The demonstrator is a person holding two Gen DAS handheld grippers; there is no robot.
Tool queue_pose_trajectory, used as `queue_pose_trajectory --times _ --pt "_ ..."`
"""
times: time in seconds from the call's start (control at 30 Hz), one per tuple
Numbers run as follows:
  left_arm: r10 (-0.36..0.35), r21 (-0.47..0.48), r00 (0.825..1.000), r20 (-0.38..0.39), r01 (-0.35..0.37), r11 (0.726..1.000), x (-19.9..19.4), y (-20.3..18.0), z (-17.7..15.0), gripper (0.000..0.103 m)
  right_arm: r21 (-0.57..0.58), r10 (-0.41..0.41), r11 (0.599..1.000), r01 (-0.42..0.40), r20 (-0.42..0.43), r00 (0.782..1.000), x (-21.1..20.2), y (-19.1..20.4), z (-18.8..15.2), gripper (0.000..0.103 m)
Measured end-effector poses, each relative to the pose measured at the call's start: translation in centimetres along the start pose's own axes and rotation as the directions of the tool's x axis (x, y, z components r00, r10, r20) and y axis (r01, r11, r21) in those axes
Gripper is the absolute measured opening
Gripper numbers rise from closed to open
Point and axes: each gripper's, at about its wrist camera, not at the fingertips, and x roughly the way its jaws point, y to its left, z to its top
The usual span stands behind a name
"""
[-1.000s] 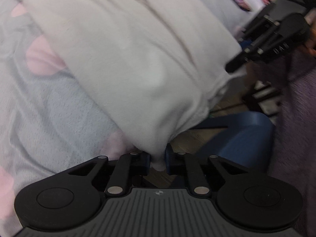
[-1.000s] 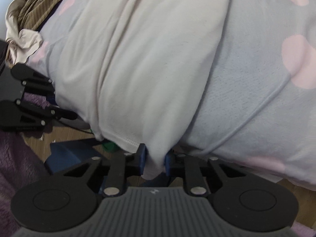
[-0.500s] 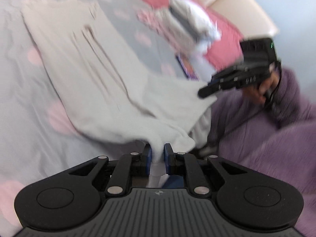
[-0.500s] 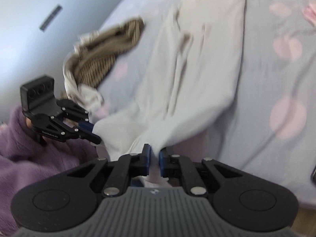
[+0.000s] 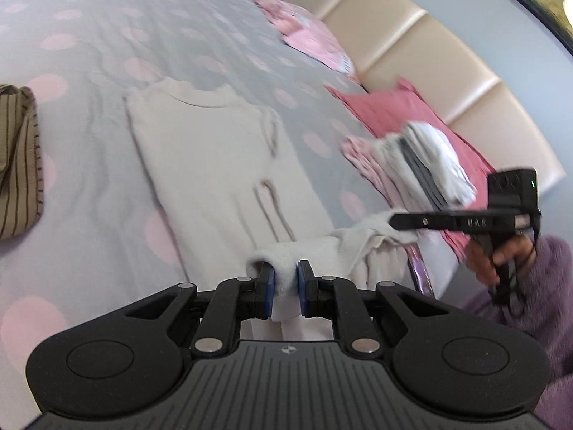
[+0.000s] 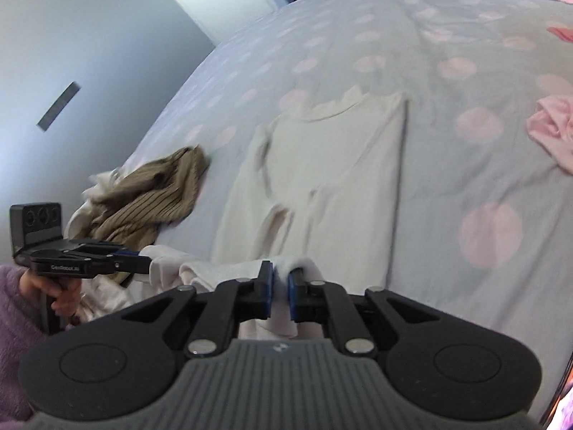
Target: Fold clothes
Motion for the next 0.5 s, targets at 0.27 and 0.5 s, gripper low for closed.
queue_pose_trajectory --times 0.27,0.5 --pt "0.088 -0.067 0.996 -0.033 -0.09 0.994 4.9 3.3 1.4 0.011 0.067 -0.092 0.994 0.09 0.018 0.996 5.4 -3.3 1.1 0.01" --pt "0.143 -0.089 0.988 -0.058 -0.148 0.985 5.9 3.9 1.8 0.013 0.123 -0.115 0.986 0.117 -0.02 0.993 7.6 -4.4 1.8 0.011"
